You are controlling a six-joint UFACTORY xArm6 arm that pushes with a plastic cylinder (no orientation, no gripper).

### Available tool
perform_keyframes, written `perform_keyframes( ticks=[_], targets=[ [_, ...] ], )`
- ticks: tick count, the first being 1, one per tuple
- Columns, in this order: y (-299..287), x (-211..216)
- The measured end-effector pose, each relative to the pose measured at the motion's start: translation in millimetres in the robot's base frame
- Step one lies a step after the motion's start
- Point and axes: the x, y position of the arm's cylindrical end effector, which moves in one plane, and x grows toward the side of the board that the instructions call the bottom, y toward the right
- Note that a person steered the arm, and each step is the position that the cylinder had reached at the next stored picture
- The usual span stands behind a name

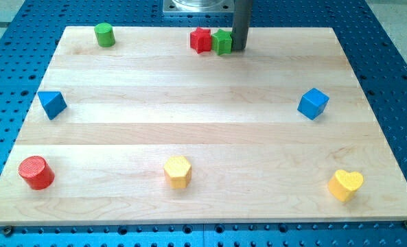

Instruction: Move green circle to the right

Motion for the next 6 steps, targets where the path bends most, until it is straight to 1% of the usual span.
perform_keyframes(
  ticks=[1, 2, 3, 4, 5, 6],
  targets=[
    [18, 30],
    [3, 26],
    [-102, 65],
    [-243, 57],
    [-335, 30],
    [-339, -34]
  ],
)
